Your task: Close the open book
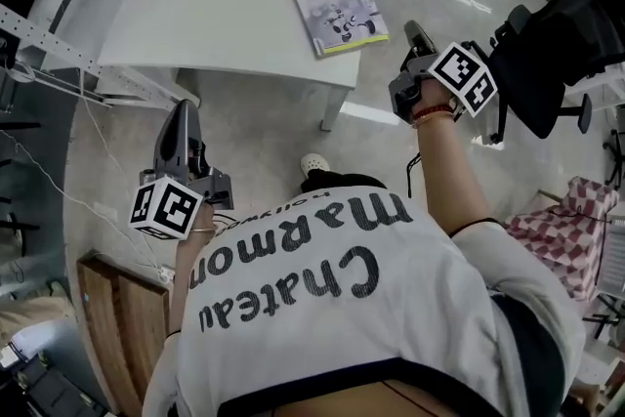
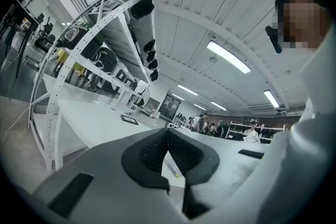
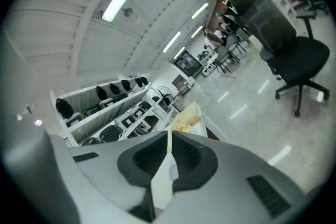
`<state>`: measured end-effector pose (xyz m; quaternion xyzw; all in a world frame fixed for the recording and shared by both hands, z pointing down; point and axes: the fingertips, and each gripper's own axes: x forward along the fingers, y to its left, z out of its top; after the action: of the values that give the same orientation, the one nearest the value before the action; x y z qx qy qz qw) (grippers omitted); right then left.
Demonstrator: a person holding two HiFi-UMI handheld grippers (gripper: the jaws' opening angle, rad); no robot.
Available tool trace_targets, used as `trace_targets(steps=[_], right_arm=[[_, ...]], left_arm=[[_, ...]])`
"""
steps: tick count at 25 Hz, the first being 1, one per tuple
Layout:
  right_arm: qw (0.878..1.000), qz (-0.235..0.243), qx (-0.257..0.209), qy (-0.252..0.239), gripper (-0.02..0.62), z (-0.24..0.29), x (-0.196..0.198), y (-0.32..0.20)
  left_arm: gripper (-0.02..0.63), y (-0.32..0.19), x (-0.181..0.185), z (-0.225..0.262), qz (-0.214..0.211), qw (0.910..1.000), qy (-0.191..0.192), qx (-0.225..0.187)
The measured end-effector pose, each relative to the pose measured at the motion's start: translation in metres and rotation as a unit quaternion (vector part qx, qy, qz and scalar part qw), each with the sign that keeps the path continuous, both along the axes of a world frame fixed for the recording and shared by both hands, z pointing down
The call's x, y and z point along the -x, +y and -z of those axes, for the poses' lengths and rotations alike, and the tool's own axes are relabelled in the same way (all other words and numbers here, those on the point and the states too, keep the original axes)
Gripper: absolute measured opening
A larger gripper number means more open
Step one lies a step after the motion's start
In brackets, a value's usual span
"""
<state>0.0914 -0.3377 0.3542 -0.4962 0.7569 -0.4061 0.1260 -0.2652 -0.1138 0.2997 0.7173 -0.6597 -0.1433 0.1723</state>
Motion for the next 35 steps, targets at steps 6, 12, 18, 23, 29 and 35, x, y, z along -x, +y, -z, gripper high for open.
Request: trace_targets(steps=[6, 12, 18, 23, 29, 35], right_arm=[[0.989, 0.026, -0.126, 0.069, 0.040, 0.067, 0.020, 0.041], [0.977, 0.058, -0.158, 0.128, 0.040, 0.082, 0.045, 0.086], [0.969, 0.088, -0.165, 0.163, 0.040, 0.072, 0.064, 0.121], [0.966, 0.109, -0.149, 0.179, 0.040, 0.055, 0.072, 0.146], [0.965, 0.131, -0.130, 0.185, 0.040, 0.037, 0.083, 0.164], [0.965, 0.144, -0.106, 0.190, 0.040, 0.015, 0.086, 0.178]], left_arm=[[0.023, 0.017, -0.013, 0.019, -0.018, 0.9995, -0.013, -0.024], [0.023, 0.039, -0.020, 0.023, -0.033, 0.9989, -0.018, -0.029], [0.024, 0.063, -0.027, 0.016, -0.044, 0.9987, -0.021, -0.017], [0.025, 0.081, -0.029, 0.001, -0.043, 0.9991, -0.006, -0.004], [0.025, 0.095, -0.024, -0.011, -0.033, 0.9994, 0.001, 0.008], [0.024, 0.104, -0.021, -0.018, -0.021, 0.9997, 0.002, 0.015]])
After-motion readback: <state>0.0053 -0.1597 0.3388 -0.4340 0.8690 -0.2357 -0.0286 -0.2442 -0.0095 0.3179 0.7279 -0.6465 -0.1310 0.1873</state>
